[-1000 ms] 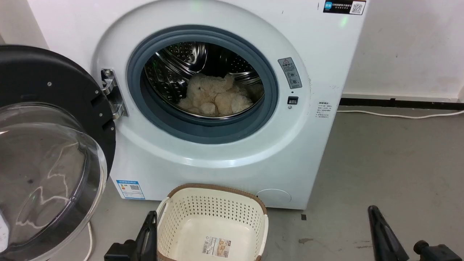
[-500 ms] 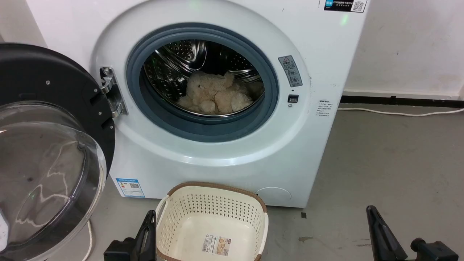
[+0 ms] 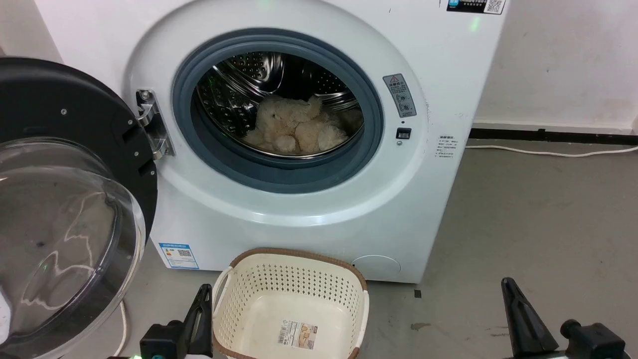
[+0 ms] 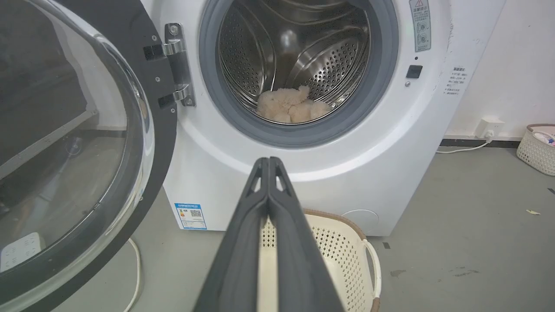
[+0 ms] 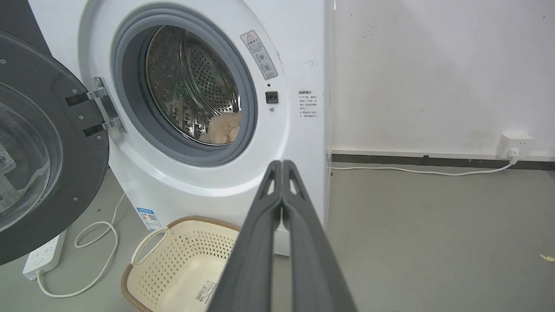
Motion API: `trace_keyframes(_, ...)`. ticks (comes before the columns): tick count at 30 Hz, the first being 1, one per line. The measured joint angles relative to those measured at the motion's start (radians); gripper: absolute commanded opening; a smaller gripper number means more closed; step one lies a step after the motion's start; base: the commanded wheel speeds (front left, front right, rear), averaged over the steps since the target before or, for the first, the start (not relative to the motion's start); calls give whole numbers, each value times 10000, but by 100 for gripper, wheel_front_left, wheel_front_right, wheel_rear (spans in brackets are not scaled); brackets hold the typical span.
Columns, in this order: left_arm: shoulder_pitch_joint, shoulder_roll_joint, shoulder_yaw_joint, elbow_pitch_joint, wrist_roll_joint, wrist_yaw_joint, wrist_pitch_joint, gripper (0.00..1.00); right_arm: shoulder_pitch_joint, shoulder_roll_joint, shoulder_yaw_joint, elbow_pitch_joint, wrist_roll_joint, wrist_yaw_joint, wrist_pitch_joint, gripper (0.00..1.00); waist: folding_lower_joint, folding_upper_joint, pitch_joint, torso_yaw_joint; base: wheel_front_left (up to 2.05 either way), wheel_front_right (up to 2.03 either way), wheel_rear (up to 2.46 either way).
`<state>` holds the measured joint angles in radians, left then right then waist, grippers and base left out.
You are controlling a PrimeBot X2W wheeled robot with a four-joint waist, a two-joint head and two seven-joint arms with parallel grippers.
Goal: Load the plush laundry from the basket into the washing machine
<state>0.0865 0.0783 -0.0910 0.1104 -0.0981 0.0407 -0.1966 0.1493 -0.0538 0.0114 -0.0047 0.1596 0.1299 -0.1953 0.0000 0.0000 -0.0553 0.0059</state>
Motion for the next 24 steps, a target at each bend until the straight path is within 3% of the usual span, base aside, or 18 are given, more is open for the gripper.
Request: trace_keyframes(24,-128,-44,201,-242,261,-98,470,0,-347,0,-19,4,-355,0,458,0,0,0,139,-15,0,0,0)
